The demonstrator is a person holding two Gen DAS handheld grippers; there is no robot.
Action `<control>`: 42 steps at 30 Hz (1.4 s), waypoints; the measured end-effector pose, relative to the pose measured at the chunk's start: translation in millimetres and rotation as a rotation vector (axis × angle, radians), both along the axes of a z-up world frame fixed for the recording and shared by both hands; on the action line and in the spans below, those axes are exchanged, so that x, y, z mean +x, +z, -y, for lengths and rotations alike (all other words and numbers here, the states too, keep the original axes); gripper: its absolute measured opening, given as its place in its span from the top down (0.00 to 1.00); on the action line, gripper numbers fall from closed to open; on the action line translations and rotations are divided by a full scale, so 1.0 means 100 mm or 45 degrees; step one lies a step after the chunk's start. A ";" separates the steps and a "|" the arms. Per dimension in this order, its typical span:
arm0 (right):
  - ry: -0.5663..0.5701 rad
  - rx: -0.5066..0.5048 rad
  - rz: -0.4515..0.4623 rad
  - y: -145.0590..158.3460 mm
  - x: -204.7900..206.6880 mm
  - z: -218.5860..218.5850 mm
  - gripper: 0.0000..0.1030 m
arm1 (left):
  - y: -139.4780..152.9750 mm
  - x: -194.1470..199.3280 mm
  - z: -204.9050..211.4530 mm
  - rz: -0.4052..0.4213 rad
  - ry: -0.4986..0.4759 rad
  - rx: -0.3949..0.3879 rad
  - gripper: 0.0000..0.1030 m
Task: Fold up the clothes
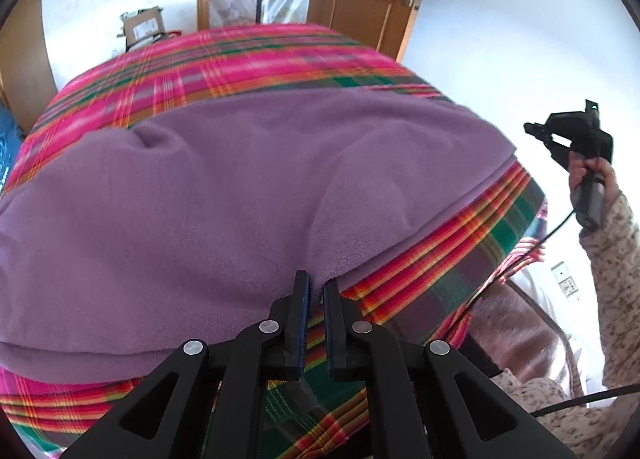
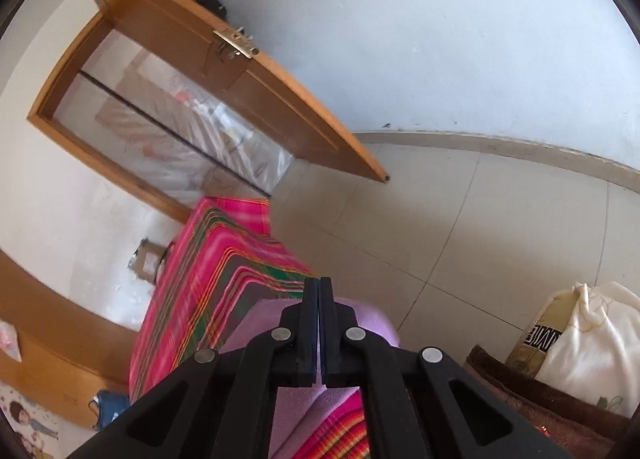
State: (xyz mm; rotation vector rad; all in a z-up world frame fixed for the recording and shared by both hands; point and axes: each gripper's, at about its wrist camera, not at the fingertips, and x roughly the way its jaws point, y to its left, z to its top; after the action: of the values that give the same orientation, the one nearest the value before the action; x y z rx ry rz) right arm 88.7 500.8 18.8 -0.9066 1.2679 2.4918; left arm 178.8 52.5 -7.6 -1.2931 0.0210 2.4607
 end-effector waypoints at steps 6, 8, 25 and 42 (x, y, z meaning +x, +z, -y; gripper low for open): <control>0.141 0.081 0.068 -0.11 -0.09 0.34 0.98 | -0.03 0.00 -0.07 0.005 -0.010 -0.036 0.93; 0.228 0.176 0.097 -0.10 -0.18 0.56 0.97 | -0.03 0.01 -0.08 0.005 -0.010 -0.042 0.88; 0.347 0.652 0.045 0.36 -0.26 1.48 0.72 | 0.34 0.13 1.37 -0.023 0.369 0.211 0.69; 0.932 0.666 -0.149 0.40 -0.38 3.07 0.70 | 0.13 0.20 3.37 0.130 1.281 0.555 0.49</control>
State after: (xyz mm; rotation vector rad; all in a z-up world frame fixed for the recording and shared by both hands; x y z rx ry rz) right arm 50.2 193.7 58.8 -1.2377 0.2436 3.2118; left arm 198.9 -284.1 5.2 -1.4061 -1.4159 2.8493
